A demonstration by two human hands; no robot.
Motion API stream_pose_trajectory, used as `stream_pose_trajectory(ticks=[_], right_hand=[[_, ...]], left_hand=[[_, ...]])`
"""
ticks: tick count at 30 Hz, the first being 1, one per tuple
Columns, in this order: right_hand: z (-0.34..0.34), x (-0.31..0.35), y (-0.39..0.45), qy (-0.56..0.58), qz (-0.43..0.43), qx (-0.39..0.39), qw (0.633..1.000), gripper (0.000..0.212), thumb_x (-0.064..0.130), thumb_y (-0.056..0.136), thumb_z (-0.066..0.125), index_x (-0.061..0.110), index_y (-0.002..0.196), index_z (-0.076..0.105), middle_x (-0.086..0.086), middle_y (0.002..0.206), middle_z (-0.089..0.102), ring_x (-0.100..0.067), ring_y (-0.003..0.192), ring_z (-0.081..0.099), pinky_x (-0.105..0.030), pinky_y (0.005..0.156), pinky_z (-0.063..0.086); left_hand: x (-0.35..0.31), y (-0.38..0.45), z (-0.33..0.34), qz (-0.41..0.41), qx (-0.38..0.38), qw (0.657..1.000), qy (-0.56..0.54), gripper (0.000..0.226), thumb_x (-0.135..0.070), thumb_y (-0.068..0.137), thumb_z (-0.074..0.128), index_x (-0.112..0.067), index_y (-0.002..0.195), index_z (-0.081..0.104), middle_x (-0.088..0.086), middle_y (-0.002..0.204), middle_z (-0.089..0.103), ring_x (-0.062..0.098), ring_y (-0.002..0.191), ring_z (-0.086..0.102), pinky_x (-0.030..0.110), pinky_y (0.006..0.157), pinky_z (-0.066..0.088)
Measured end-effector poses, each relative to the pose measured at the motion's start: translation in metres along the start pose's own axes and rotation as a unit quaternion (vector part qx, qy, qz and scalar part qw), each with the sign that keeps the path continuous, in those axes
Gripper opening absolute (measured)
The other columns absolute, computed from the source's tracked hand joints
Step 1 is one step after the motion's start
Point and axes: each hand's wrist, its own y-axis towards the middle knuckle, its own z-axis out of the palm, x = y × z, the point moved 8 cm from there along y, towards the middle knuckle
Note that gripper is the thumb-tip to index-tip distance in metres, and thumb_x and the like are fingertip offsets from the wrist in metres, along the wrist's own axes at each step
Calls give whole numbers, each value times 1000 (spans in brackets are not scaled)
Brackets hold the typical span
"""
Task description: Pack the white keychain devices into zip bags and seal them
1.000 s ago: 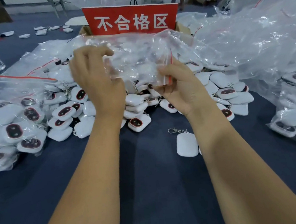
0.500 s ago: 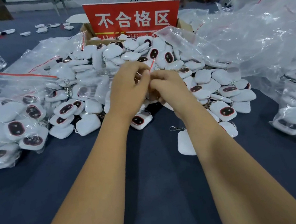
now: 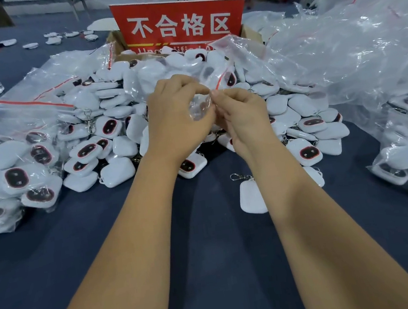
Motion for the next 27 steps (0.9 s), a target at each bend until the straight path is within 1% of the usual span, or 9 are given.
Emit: stream_pose_trajectory(ticks=[3, 8, 11, 14, 17, 20, 23, 24, 27], right_hand=[[3, 1, 0, -19, -13, 15, 1000, 24, 11, 90, 71, 9, 70, 57, -1, 56, 58, -16, 53, 54, -30, 56, 51], [6, 1, 0, -55, -29, 23, 998, 24, 21, 93, 69, 9, 75, 60, -11, 69, 66, -19, 65, 65, -29, 62, 55], [7, 3, 0, -63, -41, 29, 997, 23, 21, 94, 68, 9, 77, 59, -11, 74, 66, -17, 66, 67, -28, 62, 54], [8, 5, 0, -86, -51, 33, 994, 24, 16, 95, 67, 8, 76, 54, -8, 71, 66, -17, 69, 71, -29, 66, 57], [4, 6, 0, -113, -56, 1, 992, 28, 4, 93, 62, 9, 69, 48, -13, 68, 65, -17, 65, 72, -29, 64, 57], [1, 6, -2, -127, -61, -34, 989, 24, -4, 87, 53, 10, 70, 45, -18, 70, 58, -17, 59, 71, -31, 59, 54], [-4, 10, -3, -125, -73, -63, 987, 21, -5, 85, 52, 12, 76, 44, -10, 67, 58, -16, 55, 67, -25, 52, 52], [-5, 11, -3, -121, -77, -67, 987, 19, -4, 86, 54, 13, 79, 46, -7, 67, 59, -16, 55, 66, -23, 51, 51], [-6, 15, -5, -148, -95, -78, 981, 14, 11, 90, 63, 17, 83, 52, -5, 69, 63, -13, 53, 64, -24, 52, 52]], left_hand=[[3, -2, 8, -28, 42, 999, -2, 24, -24, 81, 67, -8, 99, 73, 8, 103, 60, 27, 101, 50, 36, 88, 41], [17, -3, 9, -142, 69, 976, -147, 10, -21, 90, 65, -17, 89, 74, -1, 88, 67, 1, 74, 53, 17, 69, 42], [22, -5, 8, -188, 69, 953, -226, 12, -18, 91, 64, -18, 87, 75, -2, 85, 71, 5, 75, 60, 18, 71, 48], [32, -3, -2, -223, -10, 945, -237, 19, -18, 94, 58, -20, 80, 70, -8, 73, 66, 1, 68, 57, 14, 67, 46], [42, -6, -14, -255, -117, 933, -226, 18, -16, 99, 49, -21, 84, 59, -11, 77, 62, -3, 65, 56, 18, 69, 48], [40, -9, -16, -238, -147, 934, -224, 13, -14, 97, 49, -27, 96, 45, -7, 80, 62, 3, 68, 60, 23, 68, 50], [31, -3, -10, -161, -90, 968, -169, 23, -8, 90, 47, -30, 90, 43, -4, 81, 56, 18, 75, 60, 34, 69, 51], [28, -1, -6, -132, -61, 980, -135, 24, -3, 87, 46, -26, 87, 50, -2, 84, 55, 17, 78, 58, 32, 71, 50], [19, -1, 7, -66, 11, 995, -77, 35, 7, 81, 44, -14, 87, 71, -1, 96, 51, 5, 81, 48, 7, 71, 36]])
